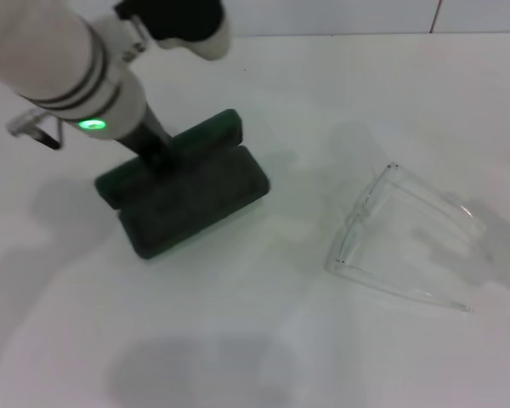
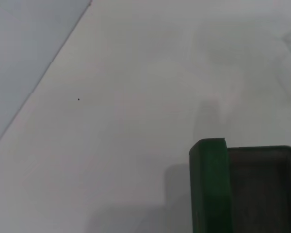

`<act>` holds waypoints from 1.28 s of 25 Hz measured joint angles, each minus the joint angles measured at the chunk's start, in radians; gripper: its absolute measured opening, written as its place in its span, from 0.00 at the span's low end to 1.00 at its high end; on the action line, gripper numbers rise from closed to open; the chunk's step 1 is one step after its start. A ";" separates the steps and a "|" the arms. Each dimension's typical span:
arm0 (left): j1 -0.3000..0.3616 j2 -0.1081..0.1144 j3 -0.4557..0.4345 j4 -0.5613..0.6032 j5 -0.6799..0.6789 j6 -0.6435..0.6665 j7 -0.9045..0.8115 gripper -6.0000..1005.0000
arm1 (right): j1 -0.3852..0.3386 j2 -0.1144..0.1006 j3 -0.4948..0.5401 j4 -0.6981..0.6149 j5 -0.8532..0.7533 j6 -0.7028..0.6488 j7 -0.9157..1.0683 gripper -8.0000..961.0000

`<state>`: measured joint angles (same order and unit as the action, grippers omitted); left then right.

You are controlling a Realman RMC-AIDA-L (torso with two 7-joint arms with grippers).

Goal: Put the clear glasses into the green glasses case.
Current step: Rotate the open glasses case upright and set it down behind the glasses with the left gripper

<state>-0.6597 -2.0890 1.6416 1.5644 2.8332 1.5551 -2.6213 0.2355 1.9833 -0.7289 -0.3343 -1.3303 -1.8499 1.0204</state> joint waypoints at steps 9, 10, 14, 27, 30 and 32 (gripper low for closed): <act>0.003 -0.004 0.080 -0.019 0.000 -0.043 -0.265 0.20 | -0.009 -0.027 0.016 -0.001 0.000 -0.005 -0.026 0.89; 0.003 -0.004 0.080 -0.022 0.000 -0.043 -0.282 0.20 | -0.010 -0.029 0.016 -0.001 0.001 -0.005 -0.030 0.89; 0.003 -0.003 0.079 -0.049 0.000 -0.044 -0.344 0.20 | -0.013 -0.032 0.016 0.000 0.001 -0.009 -0.040 0.89; 0.027 0.004 0.173 -0.002 0.004 -0.080 -0.055 0.20 | -0.029 -0.033 0.042 0.000 -0.005 -0.008 -0.045 0.89; 0.055 0.005 0.176 0.024 0.004 -0.083 0.124 0.20 | -0.036 -0.029 0.042 0.000 -0.003 -0.007 -0.045 0.89; 0.069 0.004 0.168 0.045 0.004 -0.084 0.224 0.20 | -0.038 -0.027 0.043 0.001 -0.003 -0.006 -0.045 0.89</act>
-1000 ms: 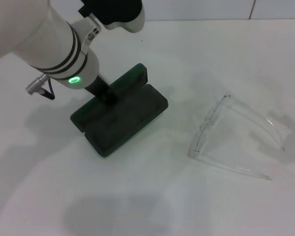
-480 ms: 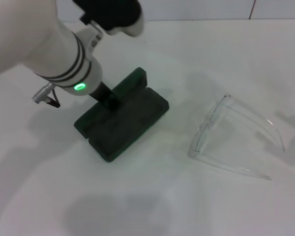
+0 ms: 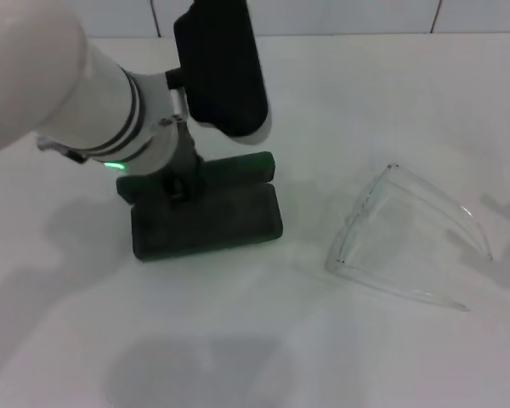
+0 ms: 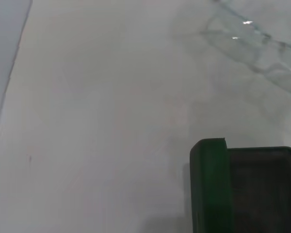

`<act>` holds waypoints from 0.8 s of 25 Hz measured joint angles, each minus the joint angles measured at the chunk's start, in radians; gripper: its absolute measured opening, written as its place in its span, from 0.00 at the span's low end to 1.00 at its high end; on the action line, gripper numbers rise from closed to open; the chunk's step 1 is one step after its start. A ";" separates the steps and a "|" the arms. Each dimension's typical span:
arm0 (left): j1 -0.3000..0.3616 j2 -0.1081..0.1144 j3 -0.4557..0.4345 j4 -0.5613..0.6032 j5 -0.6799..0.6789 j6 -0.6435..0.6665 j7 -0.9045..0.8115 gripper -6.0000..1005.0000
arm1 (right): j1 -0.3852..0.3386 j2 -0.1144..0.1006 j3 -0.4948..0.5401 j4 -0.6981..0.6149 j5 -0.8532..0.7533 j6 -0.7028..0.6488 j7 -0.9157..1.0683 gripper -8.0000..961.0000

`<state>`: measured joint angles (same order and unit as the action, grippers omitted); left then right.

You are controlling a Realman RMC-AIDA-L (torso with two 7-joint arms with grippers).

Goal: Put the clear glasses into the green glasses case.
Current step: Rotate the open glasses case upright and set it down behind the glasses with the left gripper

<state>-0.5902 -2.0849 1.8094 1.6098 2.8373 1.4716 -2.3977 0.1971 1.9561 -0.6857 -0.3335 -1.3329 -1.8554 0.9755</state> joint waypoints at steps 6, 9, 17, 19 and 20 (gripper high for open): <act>0.023 -0.004 -0.015 0.052 -0.002 0.003 0.233 0.20 | -0.002 0.002 0.000 0.008 0.000 0.001 0.000 0.89; 0.012 -0.006 0.017 0.051 -0.004 0.008 0.243 0.20 | -0.002 0.005 0.001 0.008 0.000 0.002 0.000 0.89; -0.028 -0.013 0.092 0.013 -0.016 -0.010 0.125 0.20 | -0.002 0.007 0.011 0.010 0.002 0.001 0.000 0.89; -0.036 -0.013 0.106 -0.002 -0.015 -0.021 0.097 0.20 | -0.002 0.007 0.011 0.010 0.002 0.001 0.000 0.89; -0.041 -0.014 0.113 -0.010 -0.014 -0.026 0.086 0.20 | -0.003 0.007 0.011 0.010 0.002 0.002 0.000 0.89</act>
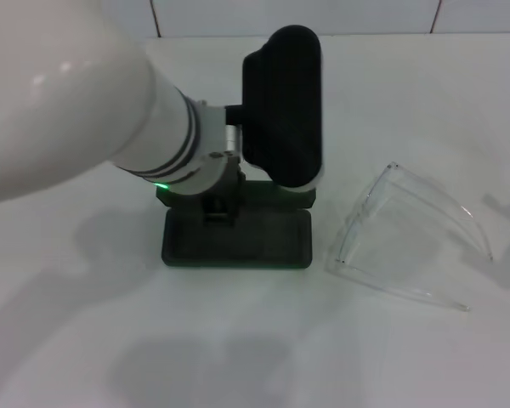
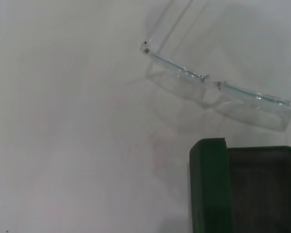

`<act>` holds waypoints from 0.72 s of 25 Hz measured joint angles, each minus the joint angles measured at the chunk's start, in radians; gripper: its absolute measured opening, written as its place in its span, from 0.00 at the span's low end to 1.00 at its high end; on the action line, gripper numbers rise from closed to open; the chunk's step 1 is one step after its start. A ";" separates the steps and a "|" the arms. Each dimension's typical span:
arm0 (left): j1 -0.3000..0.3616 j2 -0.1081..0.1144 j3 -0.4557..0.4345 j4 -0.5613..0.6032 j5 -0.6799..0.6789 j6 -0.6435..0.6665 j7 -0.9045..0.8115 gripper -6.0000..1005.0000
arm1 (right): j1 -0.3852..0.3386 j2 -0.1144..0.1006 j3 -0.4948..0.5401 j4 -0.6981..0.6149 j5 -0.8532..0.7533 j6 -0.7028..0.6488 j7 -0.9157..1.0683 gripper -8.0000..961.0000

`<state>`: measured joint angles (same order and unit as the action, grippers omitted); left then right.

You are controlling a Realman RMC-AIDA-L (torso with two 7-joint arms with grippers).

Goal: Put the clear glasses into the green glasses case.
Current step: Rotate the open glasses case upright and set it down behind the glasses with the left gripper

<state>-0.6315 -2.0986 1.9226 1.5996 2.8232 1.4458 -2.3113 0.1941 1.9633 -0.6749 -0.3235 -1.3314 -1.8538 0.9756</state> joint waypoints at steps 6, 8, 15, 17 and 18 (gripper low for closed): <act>-0.058 -0.001 0.027 -0.074 0.002 -0.036 -0.084 0.20 | -0.006 0.002 0.000 0.000 0.000 0.002 0.000 0.89; -0.072 -0.002 0.041 -0.088 0.000 -0.057 -0.103 0.20 | -0.007 0.003 0.000 0.000 0.000 0.002 -0.002 0.89; -0.105 -0.004 0.070 -0.096 -0.032 -0.087 -0.135 0.20 | -0.009 0.007 0.000 0.000 0.000 0.002 -0.014 0.89; -0.113 -0.005 0.075 -0.100 -0.043 -0.094 -0.137 0.20 | -0.010 0.007 0.000 0.003 0.000 0.002 -0.019 0.89; -0.115 -0.005 0.079 -0.101 -0.048 -0.100 -0.137 0.20 | -0.010 0.008 0.000 0.006 0.000 0.002 -0.022 0.89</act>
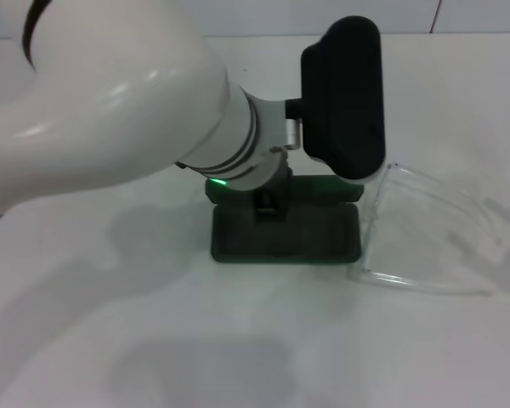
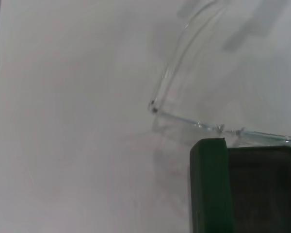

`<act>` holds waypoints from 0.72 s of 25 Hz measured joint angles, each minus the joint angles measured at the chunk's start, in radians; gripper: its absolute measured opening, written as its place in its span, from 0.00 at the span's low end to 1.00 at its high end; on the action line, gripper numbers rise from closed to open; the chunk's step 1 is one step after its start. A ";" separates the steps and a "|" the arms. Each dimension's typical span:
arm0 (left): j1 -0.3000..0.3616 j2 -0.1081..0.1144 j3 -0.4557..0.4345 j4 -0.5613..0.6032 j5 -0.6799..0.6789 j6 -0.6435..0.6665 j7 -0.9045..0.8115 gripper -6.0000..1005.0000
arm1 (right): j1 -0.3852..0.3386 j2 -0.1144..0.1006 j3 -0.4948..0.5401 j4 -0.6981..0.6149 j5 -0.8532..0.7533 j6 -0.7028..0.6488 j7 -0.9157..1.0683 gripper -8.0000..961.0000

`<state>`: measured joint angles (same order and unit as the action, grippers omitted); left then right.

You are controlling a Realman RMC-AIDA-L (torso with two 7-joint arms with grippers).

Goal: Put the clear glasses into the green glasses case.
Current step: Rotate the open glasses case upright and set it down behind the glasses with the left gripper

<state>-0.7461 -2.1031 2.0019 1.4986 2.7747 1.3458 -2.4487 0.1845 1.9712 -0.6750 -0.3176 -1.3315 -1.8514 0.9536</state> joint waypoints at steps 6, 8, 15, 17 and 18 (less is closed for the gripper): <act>-0.006 0.000 0.021 -0.014 -0.008 -0.051 -0.003 0.21 | -0.002 0.000 0.000 0.006 0.000 0.001 -0.005 0.89; -0.016 0.000 0.021 -0.038 -0.006 -0.058 -0.013 0.21 | -0.004 0.000 0.000 0.006 0.000 0.001 -0.006 0.89; -0.054 0.002 0.032 -0.098 0.006 -0.064 -0.079 0.21 | -0.007 0.000 0.002 0.006 0.000 0.002 -0.006 0.89; -0.054 0.002 0.037 -0.098 0.008 -0.066 -0.080 0.21 | -0.007 0.000 0.007 0.006 0.000 0.002 -0.006 0.89; -0.053 0.002 0.040 -0.097 0.009 -0.066 -0.080 0.21 | -0.007 0.000 0.009 0.006 0.000 0.002 -0.006 0.89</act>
<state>-0.7990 -2.1012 2.0415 1.4013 2.7840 1.2794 -2.5284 0.1777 1.9711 -0.6655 -0.3112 -1.3317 -1.8498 0.9479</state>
